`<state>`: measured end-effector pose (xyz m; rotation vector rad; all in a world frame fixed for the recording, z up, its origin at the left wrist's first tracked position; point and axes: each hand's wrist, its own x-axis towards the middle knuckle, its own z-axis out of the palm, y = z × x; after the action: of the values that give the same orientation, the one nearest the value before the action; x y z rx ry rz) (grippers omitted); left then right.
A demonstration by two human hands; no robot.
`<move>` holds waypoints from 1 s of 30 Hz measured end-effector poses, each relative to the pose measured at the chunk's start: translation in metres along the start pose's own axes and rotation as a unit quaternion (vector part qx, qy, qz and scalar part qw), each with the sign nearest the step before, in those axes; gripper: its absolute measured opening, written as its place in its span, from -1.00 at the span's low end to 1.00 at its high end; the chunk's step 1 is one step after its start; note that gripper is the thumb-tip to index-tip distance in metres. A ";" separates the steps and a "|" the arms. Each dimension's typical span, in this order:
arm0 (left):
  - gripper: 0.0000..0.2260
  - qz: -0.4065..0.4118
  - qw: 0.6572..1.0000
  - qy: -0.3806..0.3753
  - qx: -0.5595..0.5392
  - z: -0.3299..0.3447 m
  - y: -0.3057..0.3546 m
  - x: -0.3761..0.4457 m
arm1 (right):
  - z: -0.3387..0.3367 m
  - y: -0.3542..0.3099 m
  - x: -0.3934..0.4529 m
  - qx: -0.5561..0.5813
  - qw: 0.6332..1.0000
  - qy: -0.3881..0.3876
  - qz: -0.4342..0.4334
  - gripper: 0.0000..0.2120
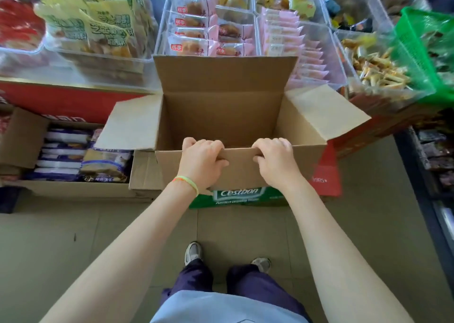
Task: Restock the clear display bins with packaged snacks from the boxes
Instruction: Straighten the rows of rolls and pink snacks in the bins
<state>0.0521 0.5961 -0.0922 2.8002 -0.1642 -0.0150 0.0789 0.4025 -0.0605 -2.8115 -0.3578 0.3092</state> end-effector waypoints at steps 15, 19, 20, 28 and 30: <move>-0.70 0.184 0.978 -0.076 -0.062 -0.002 0.306 0.055 | -0.176 0.219 -0.170 0.126 0.976 -0.037 0.174 -0.75; -0.73 0.233 0.966 -0.093 -0.061 0.043 0.436 0.062 | -0.198 0.336 -0.226 0.128 0.965 -0.043 0.225 -0.69; -0.75 0.241 0.963 -0.097 -0.069 0.055 0.469 0.062 | -0.202 0.365 -0.240 0.135 0.960 -0.035 0.241 -0.71; -0.73 0.217 0.969 -0.028 -0.117 0.138 0.665 0.070 | -0.214 0.543 -0.310 0.107 0.937 -0.022 0.333 -0.84; -0.74 0.163 0.971 -0.082 -0.153 0.158 0.703 0.078 | -0.215 0.580 -0.312 0.076 0.932 -0.007 0.354 -0.85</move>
<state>0.0459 -0.1236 -0.0083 2.4329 -0.6052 -0.1794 -0.0407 -0.2758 0.0155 -2.6752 0.6720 0.4756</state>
